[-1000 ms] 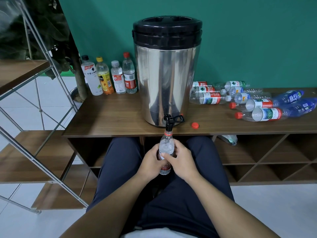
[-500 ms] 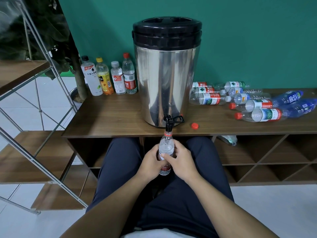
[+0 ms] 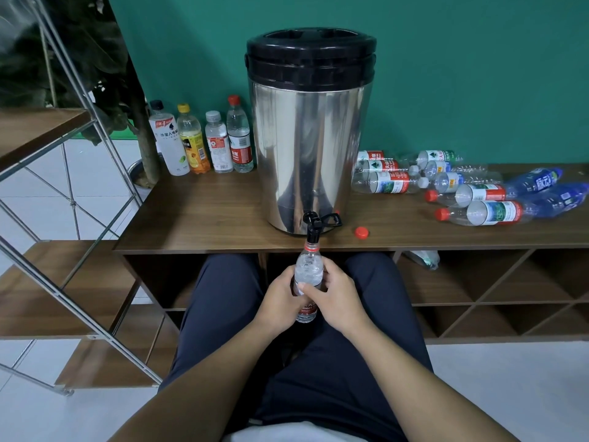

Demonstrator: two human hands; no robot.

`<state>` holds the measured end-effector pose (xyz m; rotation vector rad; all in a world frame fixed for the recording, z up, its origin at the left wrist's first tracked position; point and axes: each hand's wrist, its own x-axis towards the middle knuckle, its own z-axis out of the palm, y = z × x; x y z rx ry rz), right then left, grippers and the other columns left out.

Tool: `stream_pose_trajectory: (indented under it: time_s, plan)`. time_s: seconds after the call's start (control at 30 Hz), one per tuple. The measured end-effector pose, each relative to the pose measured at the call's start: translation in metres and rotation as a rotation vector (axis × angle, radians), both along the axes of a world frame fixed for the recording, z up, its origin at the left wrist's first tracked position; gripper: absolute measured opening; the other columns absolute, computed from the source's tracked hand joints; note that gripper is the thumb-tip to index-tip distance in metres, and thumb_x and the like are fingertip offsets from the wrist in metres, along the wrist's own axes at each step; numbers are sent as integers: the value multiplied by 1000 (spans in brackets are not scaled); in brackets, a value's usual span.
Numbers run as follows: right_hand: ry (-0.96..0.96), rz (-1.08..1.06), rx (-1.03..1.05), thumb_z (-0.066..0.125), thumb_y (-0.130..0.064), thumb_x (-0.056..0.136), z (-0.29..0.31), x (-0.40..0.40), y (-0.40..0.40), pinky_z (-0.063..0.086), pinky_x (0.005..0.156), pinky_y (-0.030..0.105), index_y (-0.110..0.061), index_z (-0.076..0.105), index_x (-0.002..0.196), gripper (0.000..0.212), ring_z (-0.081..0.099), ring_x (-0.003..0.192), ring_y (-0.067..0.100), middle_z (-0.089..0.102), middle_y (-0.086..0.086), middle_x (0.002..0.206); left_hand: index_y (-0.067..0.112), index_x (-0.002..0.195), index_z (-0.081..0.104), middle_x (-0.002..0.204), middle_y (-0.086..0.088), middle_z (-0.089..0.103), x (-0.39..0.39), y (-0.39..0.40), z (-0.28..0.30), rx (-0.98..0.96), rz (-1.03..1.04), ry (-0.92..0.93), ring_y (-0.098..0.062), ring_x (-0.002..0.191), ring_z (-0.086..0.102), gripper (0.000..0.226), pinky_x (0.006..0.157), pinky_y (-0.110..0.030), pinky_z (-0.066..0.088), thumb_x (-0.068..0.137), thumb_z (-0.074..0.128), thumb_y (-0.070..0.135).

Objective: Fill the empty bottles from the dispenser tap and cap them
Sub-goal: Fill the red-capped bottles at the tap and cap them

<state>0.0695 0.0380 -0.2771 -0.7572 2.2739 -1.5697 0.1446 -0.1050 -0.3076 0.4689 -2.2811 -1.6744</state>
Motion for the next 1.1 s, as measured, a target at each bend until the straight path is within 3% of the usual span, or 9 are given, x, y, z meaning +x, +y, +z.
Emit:
stream_pose_trajectory:
  time_s: [0.2, 0.27, 0.37, 0.5, 0.67, 0.77, 0.87, 1.1]
  plan:
    - [-47, -43, -27, 83, -36, 97, 5, -3, 2, 58, 113, 39, -25, 61, 154, 62, 71, 125, 1, 77, -16, 133, 26, 137, 68, 116, 14, 80, -2, 1, 2, 32, 0, -1, -3, 106, 76, 53, 92, -21, 58, 90, 91, 15]
    - [-30, -106, -47, 78, -38, 104, 14, -3, 4, 55, 115, 31, -19, 59, 157, 59, 68, 126, -5, 75, -17, 133, 27, 138, 67, 119, 15, 79, -3, 0, 1, 24, -2, -5, -3, 110, 75, 57, 99, -26, 60, 89, 94, 19]
    - [-7, -181, -93, 66, -45, 110, 42, -6, 9, 52, 104, 12, -20, 64, 150, 47, 66, 117, -14, 75, -18, 122, 29, 137, 67, 120, 17, 79, -5, -1, -1, 20, 9, -15, -2, 112, 75, 58, 104, -31, 59, 88, 95, 17]
    - [-2, -216, -183, 51, -51, 116, 68, -24, 5, 59, 98, 31, -22, 74, 126, 38, 74, 99, 1, 78, -11, 99, 30, 134, 67, 116, 16, 79, -5, -1, -2, 24, 14, -28, -2, 109, 75, 55, 104, -33, 60, 88, 95, 18]
    - [-81, -181, -232, 55, -44, 116, 95, -34, -5, 52, 69, 14, -21, 76, 111, 31, 61, 68, 5, 68, -5, 78, 30, 131, 68, 114, 17, 79, -5, -1, -2, 47, 16, -29, -3, 107, 75, 52, 100, -28, 59, 89, 94, 16]
    - [-148, -152, -232, 59, -39, 114, 100, -38, -14, 51, 68, 26, -27, 79, 109, 24, 54, 67, 13, 61, -2, 72, 31, 129, 68, 113, 16, 79, -5, -1, -1, 53, 18, -33, -3, 106, 75, 50, 96, -25, 58, 89, 94, 16]
    - [-233, -135, -249, 63, -35, 112, 101, -43, -19, 46, 65, 37, -20, 79, 110, 22, 47, 63, 17, 55, -1, 66, 31, 129, 68, 112, 15, 79, -5, -2, -1, 43, 14, -30, -4, 105, 75, 50, 96, -25, 60, 90, 93, 17]
    - [-253, -104, -225, 69, -22, 108, 110, -58, -24, 33, 52, 35, -6, 76, 108, 17, 37, 58, 17, 47, -2, 61, 30, 125, 68, 108, 20, 78, -4, -1, 2, 24, 21, -34, -2, 101, 74, 46, 88, -14, 56, 90, 93, 15]
